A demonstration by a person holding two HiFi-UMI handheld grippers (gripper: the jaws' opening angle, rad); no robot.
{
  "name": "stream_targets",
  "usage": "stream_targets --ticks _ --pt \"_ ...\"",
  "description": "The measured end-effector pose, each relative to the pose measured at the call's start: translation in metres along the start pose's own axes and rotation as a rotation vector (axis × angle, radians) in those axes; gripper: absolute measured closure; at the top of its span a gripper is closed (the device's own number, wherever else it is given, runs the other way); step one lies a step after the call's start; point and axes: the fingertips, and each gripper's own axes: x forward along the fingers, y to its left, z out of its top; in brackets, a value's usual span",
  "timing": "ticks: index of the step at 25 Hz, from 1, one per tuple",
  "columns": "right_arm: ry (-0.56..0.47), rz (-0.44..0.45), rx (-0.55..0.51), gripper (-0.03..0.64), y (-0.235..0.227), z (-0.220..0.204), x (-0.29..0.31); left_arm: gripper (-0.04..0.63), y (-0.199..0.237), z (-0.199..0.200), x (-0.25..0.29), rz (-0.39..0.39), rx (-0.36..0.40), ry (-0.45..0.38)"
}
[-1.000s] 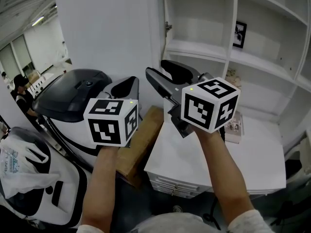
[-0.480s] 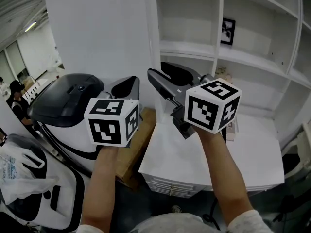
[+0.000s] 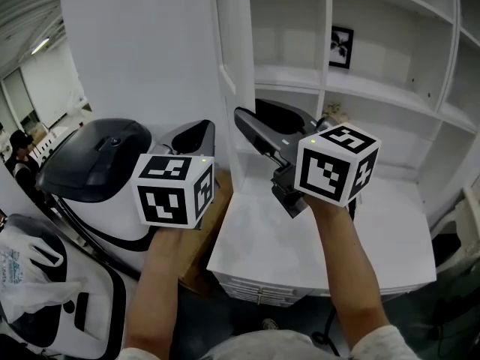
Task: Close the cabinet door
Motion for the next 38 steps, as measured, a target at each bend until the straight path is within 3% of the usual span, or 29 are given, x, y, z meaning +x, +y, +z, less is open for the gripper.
stream_targets --ticks 17,38 --pt "-0.004 -0.11 0.003 0.525 -0.059 0.009 -0.039 0.597 -0.043 0.003 0.041 -0.093 -0.003 -0.017" --pt "0.013 -0.222 -0.047 0.54 -0.132 0.016 -0.061 0.597 -0.085 0.017 0.097 -0.175 0.005 -0.042"
